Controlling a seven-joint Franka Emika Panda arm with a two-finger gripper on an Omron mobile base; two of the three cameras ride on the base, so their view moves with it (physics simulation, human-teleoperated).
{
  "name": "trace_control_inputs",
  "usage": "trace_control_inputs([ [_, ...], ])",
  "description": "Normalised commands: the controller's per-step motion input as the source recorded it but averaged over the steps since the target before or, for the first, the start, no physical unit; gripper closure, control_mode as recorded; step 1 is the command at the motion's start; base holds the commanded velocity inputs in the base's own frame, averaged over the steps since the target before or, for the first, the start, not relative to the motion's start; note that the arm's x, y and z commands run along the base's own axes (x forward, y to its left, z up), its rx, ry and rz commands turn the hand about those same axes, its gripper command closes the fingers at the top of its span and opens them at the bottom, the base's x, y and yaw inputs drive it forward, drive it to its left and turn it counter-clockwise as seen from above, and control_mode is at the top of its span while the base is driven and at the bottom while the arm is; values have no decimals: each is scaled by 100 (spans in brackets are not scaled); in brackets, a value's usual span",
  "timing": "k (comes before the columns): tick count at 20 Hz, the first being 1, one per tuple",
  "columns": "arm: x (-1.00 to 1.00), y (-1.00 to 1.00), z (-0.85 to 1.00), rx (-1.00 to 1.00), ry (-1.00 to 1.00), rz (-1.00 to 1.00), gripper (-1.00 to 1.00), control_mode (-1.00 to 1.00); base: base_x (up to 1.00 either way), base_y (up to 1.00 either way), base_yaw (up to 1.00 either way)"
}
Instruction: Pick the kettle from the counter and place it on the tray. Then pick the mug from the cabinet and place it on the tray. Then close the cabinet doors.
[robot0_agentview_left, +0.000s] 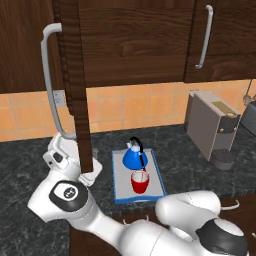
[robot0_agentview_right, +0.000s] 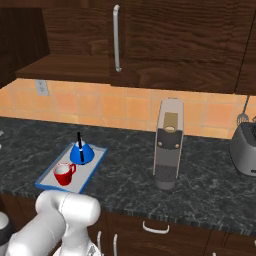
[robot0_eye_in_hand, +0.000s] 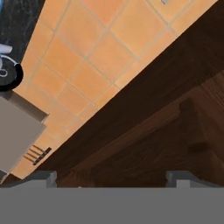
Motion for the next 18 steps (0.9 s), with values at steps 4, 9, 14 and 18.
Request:
trace_control_inputs([
  [4, -15, 43, 11, -2, -9, -4, -100, -100, 0, 0, 0],
  [9, -16, 42, 17, -5, -10, -6, -100, -100, 0, 0, 0],
  [14, -26, 33, 36, -6, -11, -11, -100, -100, 0, 0, 0],
  [18, -30, 23, 37, -5, -8, -15, -100, -100, 0, 0, 0],
])
